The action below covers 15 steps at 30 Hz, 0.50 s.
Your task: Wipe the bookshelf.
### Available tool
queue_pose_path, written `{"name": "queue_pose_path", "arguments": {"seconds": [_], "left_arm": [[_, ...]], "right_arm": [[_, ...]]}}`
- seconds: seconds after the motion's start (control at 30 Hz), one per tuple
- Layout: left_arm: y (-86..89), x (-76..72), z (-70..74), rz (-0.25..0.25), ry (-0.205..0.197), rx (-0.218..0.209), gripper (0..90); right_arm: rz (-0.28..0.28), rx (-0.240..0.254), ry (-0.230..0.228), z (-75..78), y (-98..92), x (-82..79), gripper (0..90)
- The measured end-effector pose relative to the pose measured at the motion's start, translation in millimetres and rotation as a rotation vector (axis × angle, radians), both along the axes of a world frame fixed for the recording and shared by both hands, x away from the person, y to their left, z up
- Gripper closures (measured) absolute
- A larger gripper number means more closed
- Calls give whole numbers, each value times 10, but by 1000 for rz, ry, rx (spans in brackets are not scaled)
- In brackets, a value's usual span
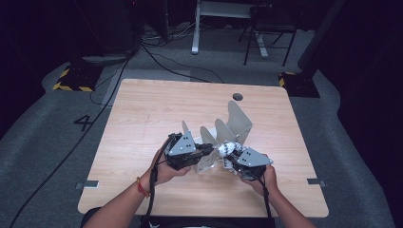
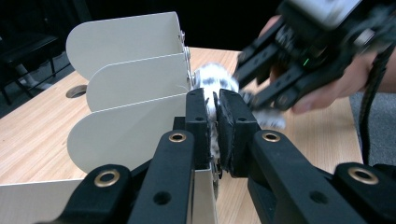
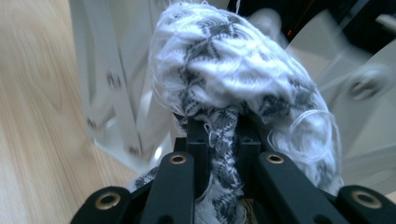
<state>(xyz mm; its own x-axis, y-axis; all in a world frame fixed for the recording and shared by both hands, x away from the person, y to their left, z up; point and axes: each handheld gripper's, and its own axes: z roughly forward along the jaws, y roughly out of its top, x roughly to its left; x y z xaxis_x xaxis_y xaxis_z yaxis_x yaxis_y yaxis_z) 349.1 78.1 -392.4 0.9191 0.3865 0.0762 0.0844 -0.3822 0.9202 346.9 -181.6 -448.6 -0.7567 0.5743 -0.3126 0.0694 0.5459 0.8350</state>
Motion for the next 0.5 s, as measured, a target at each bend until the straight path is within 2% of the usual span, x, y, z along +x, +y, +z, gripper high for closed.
{"name": "queue_pose_path", "arguments": {"seconds": [0.07, 0.17, 0.27, 0.3, 0.33, 0.4, 0.5], "left_arm": [[-1, 0, 1, 0, 5, -1, 828], [1, -1, 1, 1, 3, 0, 828], [3, -3, 2, 3, 2, 2, 828], [3, -4, 2, 4, 3, 2, 828], [3, -5, 1, 4, 2, 2, 828], [-7, 4, 1, 2, 10, -5, 828], [-35, 12, 3, -4, 25, -14, 830]], "right_arm": [[4, -17, 50, -108, 39, 38, 813], [-1, -56, 85, -218, 88, 59, 809], [7, -52, 107, -209, 73, 70, 810], [15, -68, 95, -178, 66, 59, 811], [27, -42, 64, -111, 39, 23, 811], [55, 30, 42, 22, 7, -36, 810], [87, 89, -2, 170, 64, -134, 811]]}}
